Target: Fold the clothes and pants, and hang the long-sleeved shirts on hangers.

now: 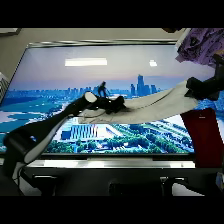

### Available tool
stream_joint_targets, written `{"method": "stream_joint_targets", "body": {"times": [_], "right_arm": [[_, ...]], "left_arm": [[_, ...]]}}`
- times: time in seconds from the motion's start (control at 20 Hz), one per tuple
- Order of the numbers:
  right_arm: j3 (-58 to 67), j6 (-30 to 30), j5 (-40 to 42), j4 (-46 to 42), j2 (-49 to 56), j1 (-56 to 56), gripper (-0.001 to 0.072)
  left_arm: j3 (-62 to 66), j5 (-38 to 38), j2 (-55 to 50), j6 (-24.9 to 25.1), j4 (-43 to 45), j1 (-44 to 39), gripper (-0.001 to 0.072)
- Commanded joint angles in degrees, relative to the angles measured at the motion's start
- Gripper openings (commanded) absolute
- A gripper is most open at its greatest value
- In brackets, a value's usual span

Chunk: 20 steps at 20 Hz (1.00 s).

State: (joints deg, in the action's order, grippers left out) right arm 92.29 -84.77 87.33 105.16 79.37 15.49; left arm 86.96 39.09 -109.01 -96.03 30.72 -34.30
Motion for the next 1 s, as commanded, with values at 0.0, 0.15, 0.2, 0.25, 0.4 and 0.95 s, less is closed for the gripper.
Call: {"method": "stream_joint_targets", "body": {"times": [0.0,0.15,0.2,0.25,0.4,0.95], "right_arm": [[0.1,1.3,1.3,-0.8,-2.9,0.0,0.0030],[0.1,1.3,1.4,-0.6,-3.3,0.0,0.0030],[0.1,1.3,1.3,-0.4,-3.3,0.0,0.0030],[0.1,1.3,1.3,0.2,-3.3,0.0,0.0030],[0.1,1.3,1.2,3.6,-3.4,0.0,0.0030],[0.1,9.1,-1.0,8.1,-3.7,-9.7,0.0030]], "left_arm": [[6.1,-4.8,-7.0,0.0,-8.7,-8.3,0.0015],[14.4,-3.7,-13.1,-1.6,-8.7,-11.3,0.0015],[16.6,-2.8,-15.0,-3.3,-8.7,-11.8,0.0015],[18.3,-1.9,-16.6,-4.2,-8.7,-12.1,0.0014],[21.4,-0.3,-19.0,-4.8,-8.7,-12.7,0.0014],[21.6,30.3,1.8,-10.6,34.5,7.6,0.0013]]}}
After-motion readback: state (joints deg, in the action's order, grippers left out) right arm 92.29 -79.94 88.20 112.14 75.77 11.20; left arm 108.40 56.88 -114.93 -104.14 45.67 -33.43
